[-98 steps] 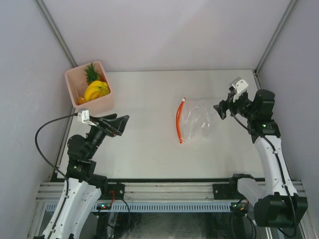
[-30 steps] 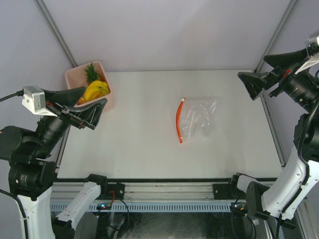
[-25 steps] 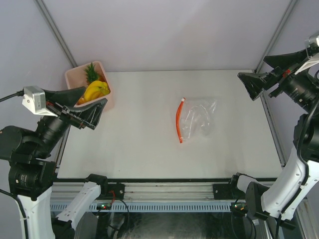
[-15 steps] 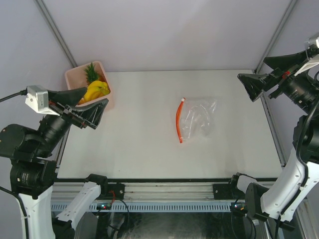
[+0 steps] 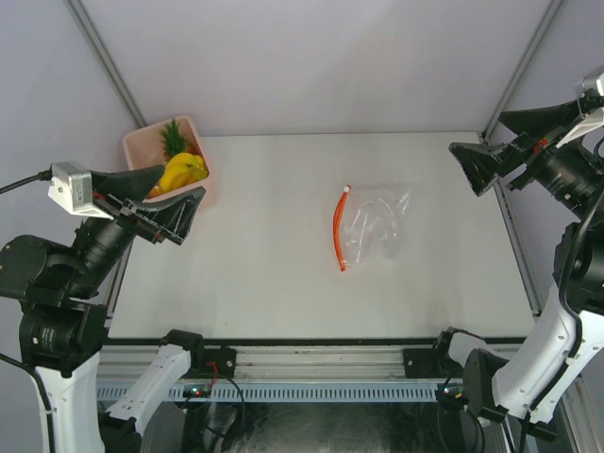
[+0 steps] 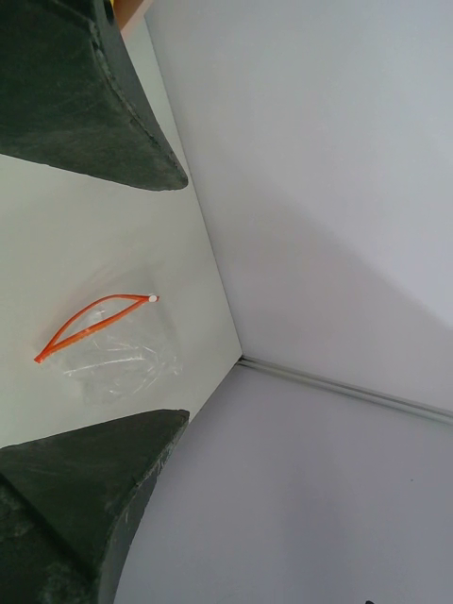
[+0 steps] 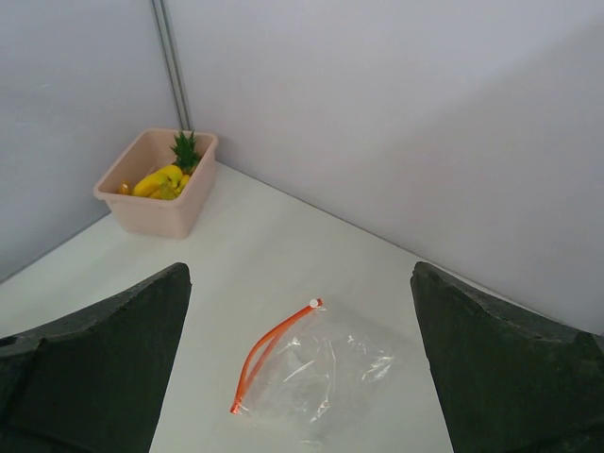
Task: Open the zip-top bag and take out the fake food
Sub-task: Reset both arms
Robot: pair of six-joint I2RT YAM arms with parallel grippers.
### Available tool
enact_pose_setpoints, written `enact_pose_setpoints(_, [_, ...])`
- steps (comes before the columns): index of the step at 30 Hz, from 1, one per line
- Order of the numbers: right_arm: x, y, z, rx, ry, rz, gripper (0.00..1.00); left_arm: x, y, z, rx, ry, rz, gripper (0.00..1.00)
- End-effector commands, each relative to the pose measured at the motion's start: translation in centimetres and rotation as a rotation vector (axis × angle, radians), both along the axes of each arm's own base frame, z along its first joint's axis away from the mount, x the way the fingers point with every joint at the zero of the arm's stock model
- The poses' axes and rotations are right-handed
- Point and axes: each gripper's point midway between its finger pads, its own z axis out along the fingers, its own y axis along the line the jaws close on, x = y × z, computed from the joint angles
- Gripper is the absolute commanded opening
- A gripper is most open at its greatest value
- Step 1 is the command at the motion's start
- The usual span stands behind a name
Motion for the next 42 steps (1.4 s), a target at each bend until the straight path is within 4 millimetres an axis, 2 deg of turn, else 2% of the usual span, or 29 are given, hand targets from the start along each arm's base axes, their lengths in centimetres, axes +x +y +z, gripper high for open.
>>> enact_pose_setpoints(1, [0.00, -0.25, 0.14, -0.011, -0.015, -0.019, 1.00, 0.83, 0.05, -0.30, 0.014, -0.007, 0.012, 1.00])
enact_pose_setpoints(42, [-0.31, -0.30, -0.06, -0.016, -0.016, -0.028, 1.00, 0.37, 0.24, -0.50, 0.026, -0.016, 0.019, 1.00])
